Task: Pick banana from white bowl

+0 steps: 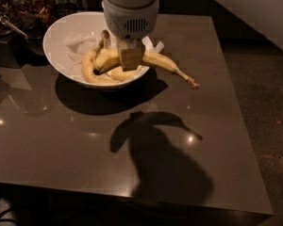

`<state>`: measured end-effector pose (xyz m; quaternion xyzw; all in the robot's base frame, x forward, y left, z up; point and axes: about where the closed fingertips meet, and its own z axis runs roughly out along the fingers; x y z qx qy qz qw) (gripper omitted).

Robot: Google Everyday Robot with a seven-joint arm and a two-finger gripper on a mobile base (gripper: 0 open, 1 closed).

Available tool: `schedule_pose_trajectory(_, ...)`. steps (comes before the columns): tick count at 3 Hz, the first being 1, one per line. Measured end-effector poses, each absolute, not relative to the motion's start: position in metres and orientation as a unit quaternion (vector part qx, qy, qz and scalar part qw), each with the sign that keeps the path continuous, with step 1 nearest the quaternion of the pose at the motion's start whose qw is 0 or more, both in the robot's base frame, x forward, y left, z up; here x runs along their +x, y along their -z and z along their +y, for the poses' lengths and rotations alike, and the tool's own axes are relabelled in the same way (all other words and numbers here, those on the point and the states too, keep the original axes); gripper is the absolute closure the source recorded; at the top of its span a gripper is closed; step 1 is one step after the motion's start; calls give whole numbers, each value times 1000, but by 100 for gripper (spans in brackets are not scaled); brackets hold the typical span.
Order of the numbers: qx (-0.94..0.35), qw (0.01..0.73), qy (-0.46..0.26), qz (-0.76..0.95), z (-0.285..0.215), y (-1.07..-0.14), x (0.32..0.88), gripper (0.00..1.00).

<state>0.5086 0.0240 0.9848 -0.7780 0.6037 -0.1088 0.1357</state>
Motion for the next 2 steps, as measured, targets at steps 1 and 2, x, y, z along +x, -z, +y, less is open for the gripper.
schedule_pose_trajectory(1, -751, 151, 97, 636, 12, -978, 481, 100)
schedule_pose_trajectory(2, -729, 163, 101, 657, 3, -972, 459, 100)
